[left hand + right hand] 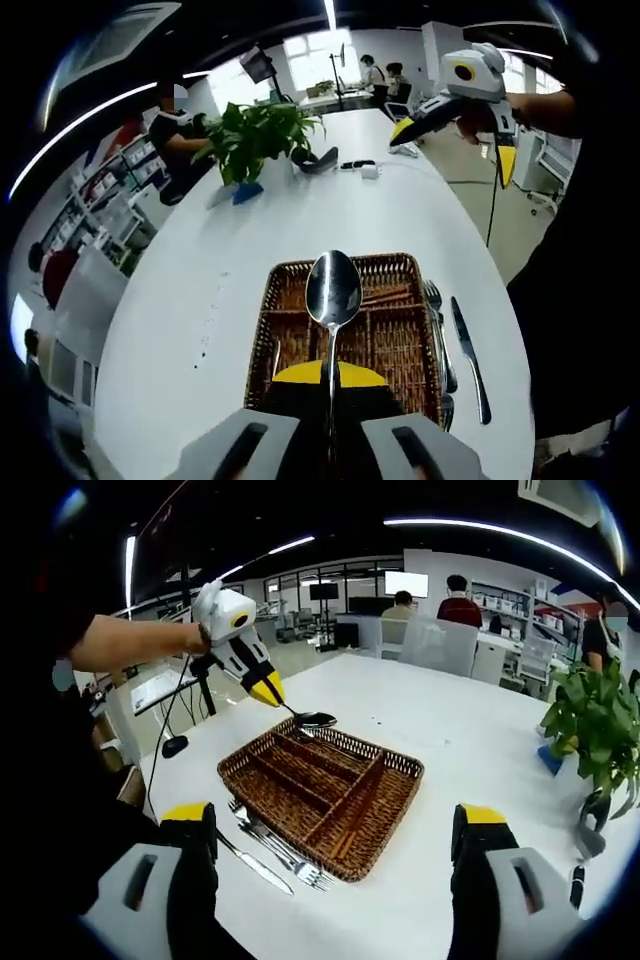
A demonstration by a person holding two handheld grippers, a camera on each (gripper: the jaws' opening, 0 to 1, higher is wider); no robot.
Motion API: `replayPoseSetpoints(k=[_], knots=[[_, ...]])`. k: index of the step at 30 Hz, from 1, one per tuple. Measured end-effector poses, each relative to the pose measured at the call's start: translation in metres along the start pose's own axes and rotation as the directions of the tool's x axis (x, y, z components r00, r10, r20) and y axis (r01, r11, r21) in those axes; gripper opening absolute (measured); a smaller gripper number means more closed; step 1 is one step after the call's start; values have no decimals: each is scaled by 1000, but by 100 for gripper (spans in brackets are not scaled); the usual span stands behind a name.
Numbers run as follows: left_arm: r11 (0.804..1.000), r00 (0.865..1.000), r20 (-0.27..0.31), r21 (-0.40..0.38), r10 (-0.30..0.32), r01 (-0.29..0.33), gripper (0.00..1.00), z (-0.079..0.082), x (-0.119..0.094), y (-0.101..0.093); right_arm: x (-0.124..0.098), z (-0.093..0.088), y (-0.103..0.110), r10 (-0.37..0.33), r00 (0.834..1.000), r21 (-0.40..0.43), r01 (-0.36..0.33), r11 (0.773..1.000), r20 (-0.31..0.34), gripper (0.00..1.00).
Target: Arrange the knives, forks, and spoons in their matching storage slots by inserting each utensil handle-first until every utensil is classified and aligned in the correct compartment
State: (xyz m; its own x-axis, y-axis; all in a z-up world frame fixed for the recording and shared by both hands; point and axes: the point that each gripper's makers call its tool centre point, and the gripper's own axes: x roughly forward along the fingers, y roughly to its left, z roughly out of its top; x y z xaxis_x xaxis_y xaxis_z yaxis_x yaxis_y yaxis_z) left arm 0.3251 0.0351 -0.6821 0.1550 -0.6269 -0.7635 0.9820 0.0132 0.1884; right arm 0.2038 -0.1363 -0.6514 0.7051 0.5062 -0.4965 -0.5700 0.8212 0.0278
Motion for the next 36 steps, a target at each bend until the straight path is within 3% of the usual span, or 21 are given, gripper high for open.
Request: replayPoseSetpoints(k=[6,14,24,36], knots=[[1000,1000,-2,12,9,-9,0,0,1,15,-1,11,0,-12,999,-17,12,1000,35,99],[1000,1000,-10,18,23,-23,0,-4,3,35,0,5,-4,-29,999,-6,28,1000,-23,99],[999,1000,-7,22,29,-29,0,-4,8,55,2,3,-12,-39,999,6,39,999,-39,99],[1000,1000,-3,3,26,-26,0,-9,23,64,3,-3,-20,-55,997,18,56,998,-62,99]])
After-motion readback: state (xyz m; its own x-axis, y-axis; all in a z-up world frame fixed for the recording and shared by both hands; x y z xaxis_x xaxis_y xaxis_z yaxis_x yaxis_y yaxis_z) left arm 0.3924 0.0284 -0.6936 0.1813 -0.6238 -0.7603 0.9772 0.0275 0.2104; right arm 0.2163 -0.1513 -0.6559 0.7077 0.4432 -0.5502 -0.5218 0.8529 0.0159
